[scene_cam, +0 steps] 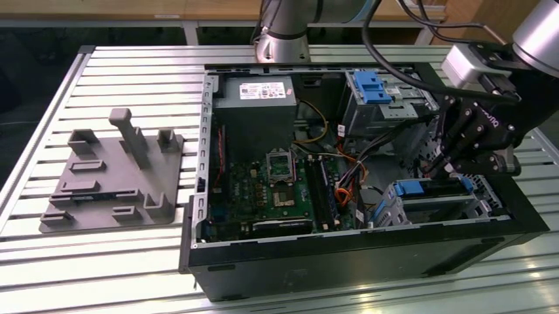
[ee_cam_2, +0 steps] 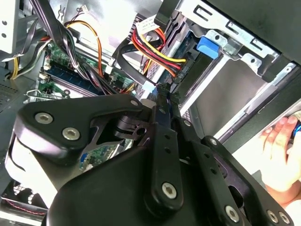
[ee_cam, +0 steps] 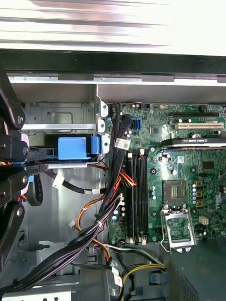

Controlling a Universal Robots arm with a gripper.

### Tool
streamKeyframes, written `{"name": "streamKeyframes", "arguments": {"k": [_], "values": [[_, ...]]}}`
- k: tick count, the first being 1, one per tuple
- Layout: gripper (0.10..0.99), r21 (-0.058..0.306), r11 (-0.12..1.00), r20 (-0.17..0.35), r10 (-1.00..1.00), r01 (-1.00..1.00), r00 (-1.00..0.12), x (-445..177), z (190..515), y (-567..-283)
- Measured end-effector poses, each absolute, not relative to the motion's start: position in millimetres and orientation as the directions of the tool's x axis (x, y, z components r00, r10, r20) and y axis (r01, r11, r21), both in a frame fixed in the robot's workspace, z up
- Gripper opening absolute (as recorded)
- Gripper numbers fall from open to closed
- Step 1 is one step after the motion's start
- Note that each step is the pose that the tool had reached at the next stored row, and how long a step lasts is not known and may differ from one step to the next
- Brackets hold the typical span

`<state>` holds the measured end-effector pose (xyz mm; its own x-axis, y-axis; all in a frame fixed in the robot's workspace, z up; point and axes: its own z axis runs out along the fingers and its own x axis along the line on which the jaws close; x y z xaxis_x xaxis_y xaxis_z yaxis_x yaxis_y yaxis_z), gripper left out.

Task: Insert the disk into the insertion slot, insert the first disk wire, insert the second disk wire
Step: 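Insert the second disk wire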

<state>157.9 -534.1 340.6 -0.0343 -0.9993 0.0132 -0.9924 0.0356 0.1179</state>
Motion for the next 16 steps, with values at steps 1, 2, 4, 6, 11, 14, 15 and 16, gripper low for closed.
{"name": "streamKeyframes", "arguments": {"k": [1,2,4,6,11,14,15,16], "values": [[0.145,0.118,0.03,0.013,-1.0,-0.993,-0.028,157.9,340.6,-534.2],[0.145,0.118,0.024,0.013,-1.0,-0.993,-0.023,157.9,340.6,-534.2],[0.145,0.118,0.012,0.013,-1.0,-0.993,-0.01,157.9,340.6,-534.2],[0.145,0.118,-0.003,0.012,-1.0,-0.993,0.004,157.9,340.6,-534.1],[0.145,0.118,-0.01,0.012,-1.0,-0.993,0.011,157.9,340.5,-534.1],[0.145,0.118,-0.014,0.009,-1.0,-0.993,0.015,158.1,340.1,-534.1],[0.145,0.118,-0.016,0.007,-1.0,-0.993,0.017,158.3,340.0,-534.2],[0.145,0.118,-0.019,0.006,-1.0,-0.993,0.02,158.4,340.0,-534.1]]}}
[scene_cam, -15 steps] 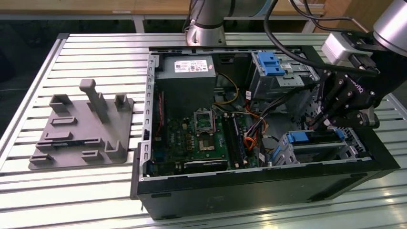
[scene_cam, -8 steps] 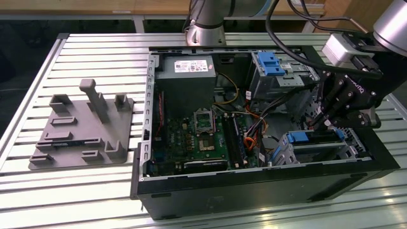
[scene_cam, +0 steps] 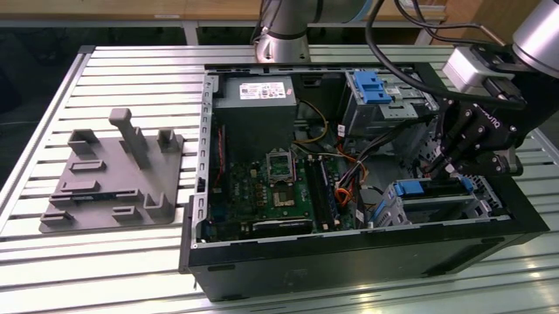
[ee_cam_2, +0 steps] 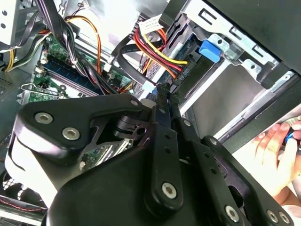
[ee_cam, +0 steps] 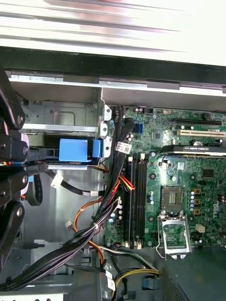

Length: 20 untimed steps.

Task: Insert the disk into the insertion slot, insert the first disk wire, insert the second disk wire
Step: 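Insert the second disk wire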

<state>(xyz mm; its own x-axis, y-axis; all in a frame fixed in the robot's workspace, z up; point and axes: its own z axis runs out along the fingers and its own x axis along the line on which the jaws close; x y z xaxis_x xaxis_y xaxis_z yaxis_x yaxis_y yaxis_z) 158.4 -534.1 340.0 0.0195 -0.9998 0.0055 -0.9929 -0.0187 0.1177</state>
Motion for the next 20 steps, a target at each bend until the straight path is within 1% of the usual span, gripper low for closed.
{"name": "streamKeyframes", "arguments": {"k": [9,15,20], "values": [[0.145,0.118,-0.03,0.001,-1.0,-0.993,0.03,158.8,339.3,-536.5],[0.145,0.117,-0.032,-0.019,-0.999,-0.993,0.03,158.8,338.7,-538.2],[0.145,0.117,-0.032,-0.021,-0.999,-0.993,0.03,158.8,338.7,-538.4]]}}
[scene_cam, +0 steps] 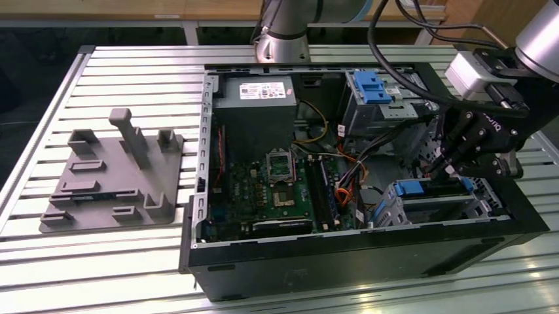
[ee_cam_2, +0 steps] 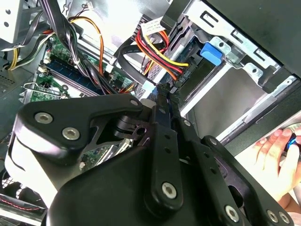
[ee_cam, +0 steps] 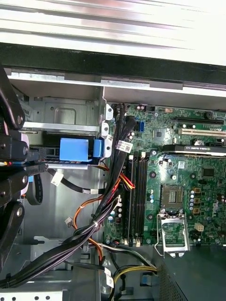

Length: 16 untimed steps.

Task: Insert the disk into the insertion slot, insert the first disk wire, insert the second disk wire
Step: 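Insert the second disk wire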

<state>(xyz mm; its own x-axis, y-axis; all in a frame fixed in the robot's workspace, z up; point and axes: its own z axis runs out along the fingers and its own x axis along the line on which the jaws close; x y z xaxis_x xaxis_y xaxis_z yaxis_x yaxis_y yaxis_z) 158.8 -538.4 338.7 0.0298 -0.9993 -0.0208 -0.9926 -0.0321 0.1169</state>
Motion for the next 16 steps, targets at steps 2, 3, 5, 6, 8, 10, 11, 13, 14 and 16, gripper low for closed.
{"name": "streamKeyframes", "arguments": {"k": [2,3,5,6,8,10,11,13,14,16], "values": [[0.145,0.117,-0.031,-0.021,-0.999,-0.993,0.029,158.8,338.6,-538.9],[0.145,0.117,-0.031,-0.021,-0.999,-0.993,0.029,158.8,338.6,-539.2],[0.145,0.117,-0.029,-0.021,-0.999,-0.993,0.027,158.8,338.5,-539.8],[0.145,0.117,-0.028,-0.021,-0.999,-0.993,0.026,158.8,338.5,-539.9],[0.145,0.117,-0.026,-0.021,-1.0,-0.993,0.023,158.8,338.4,-540.4],[0.145,0.117,-0.023,-0.021,-1.0,-0.993,0.02,158.9,338.2,-540.7],[0.145,0.117,-0.021,-0.021,-1.0,-0.993,0.019,158.9,338.2,-541.0],[0.145,0.117,-0.019,-0.021,-1.0,-0.993,0.017,159.5,338.1,-541.3],[0.145,0.117,-0.019,-0.021,-1.0,-0.993,0.017,159.7,338.0,-541.4],[0.145,0.117,-0.018,-0.021,-1.0,-0.993,0.016,160.2,337.8,-541.7]]}}
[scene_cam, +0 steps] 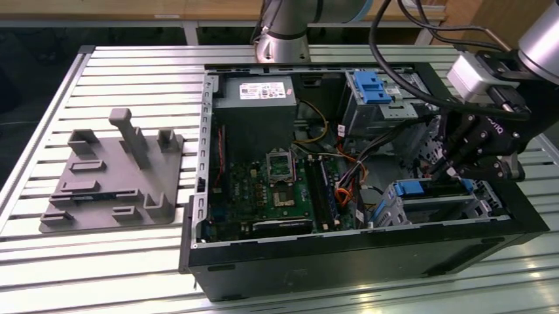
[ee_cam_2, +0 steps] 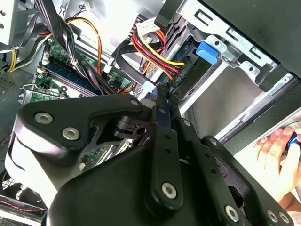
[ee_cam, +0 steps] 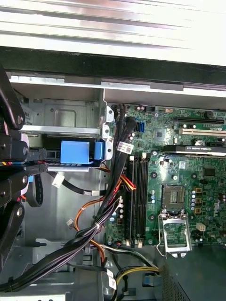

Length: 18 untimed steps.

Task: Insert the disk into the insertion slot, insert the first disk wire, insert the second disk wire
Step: 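Insert the second disk wire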

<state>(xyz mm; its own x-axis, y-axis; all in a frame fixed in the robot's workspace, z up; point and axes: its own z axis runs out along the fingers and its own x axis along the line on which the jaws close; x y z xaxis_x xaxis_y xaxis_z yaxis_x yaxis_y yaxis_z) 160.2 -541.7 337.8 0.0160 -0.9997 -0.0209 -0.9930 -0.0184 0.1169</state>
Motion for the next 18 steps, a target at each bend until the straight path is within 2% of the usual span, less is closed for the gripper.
{"name": "streamKeyframes", "arguments": {"k": [18], "values": [[0.145,0.117,-0.017,-0.021,-1.0,-0.993,0.015,160.4,334.4,-542.5]]}}
